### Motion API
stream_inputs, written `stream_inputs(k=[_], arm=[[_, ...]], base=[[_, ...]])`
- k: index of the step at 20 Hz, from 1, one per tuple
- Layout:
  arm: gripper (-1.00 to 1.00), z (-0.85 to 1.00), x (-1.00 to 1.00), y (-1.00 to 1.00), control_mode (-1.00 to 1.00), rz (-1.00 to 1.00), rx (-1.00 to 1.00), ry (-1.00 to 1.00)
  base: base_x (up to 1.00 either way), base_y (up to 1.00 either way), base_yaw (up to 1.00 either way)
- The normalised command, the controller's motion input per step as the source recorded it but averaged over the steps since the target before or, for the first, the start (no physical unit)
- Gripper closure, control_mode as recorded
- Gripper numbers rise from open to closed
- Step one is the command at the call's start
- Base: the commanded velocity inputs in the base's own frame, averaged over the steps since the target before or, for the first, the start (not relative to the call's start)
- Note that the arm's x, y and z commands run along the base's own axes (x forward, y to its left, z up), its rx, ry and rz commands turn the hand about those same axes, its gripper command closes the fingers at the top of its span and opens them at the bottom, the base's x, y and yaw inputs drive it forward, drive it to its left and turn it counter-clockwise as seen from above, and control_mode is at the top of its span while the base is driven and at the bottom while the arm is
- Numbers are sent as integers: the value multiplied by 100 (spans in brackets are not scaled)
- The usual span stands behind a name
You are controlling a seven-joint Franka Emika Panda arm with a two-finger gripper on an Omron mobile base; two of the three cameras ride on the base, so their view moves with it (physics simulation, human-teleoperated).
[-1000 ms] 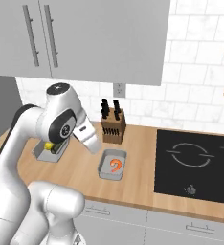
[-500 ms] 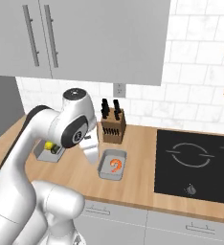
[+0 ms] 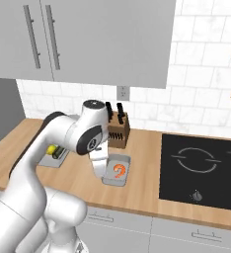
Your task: Take the meat container that has the shrimp and place it on the second highest rack of the freezer. Then take the vegetable container that has the lemon and cucumber and place it on the highest rack of the freezer.
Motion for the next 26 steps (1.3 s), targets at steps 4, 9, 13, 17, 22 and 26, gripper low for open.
stream_inputs(k=[4, 9, 13, 17, 22, 26], arm=[[-100, -42, 0, -22, -100, 1, 10, 7], [-100, -56, 18, 0, -100, 0, 1, 11], [-100, -49, 64, 0, -100, 0, 0, 14], [-100, -41, 15, 0, -100, 0, 1, 0], [-100, -44, 19, 0, -100, 0, 3, -2], [-100, -48, 0, 0, -100, 0, 1, -7]], base=[[0, 0, 0], [0, 0, 0], [0, 0, 0], [0, 0, 0], [0, 0, 0], [0, 0, 0]])
